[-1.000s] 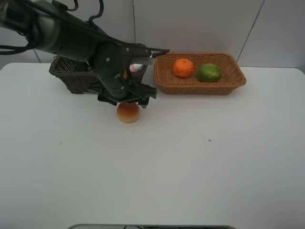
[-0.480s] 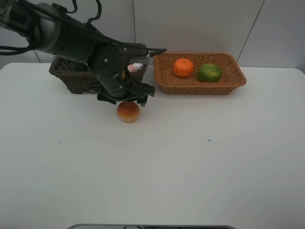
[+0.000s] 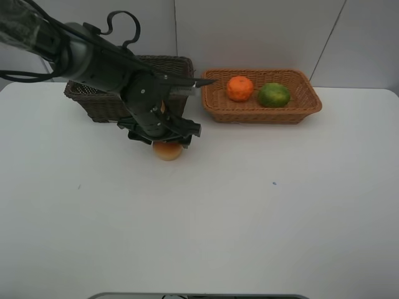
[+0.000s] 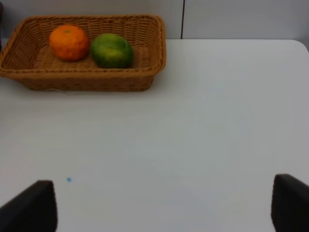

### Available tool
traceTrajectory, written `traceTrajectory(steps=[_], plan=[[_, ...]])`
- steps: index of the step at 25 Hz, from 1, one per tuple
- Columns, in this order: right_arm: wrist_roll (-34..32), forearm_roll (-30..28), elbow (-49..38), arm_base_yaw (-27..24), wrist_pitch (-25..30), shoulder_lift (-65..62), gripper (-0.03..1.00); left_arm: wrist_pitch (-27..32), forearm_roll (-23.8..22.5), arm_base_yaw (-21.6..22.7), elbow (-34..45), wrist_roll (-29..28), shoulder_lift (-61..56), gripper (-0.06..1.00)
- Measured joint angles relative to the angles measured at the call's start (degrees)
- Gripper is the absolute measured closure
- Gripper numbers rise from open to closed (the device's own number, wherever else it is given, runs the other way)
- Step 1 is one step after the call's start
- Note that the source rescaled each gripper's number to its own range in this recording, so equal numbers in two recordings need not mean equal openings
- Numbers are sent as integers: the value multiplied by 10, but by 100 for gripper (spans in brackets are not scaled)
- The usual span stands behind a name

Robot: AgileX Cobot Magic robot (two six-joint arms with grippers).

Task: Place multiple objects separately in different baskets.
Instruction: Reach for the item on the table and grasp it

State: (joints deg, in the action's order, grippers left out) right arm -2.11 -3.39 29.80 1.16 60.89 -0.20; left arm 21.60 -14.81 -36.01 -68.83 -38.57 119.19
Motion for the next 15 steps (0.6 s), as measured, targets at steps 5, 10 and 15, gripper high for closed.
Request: traceTrajectory(steps=[5, 10, 15], plan=[[0, 0, 0, 0, 0, 0, 9, -12, 0, 0, 0, 3, 8, -5], [0, 0, 0, 0, 0, 0, 9, -25, 0, 1, 0, 3, 9, -5], [0, 0, 0, 0, 0, 0, 9, -27, 0, 4, 0, 17, 23, -5]])
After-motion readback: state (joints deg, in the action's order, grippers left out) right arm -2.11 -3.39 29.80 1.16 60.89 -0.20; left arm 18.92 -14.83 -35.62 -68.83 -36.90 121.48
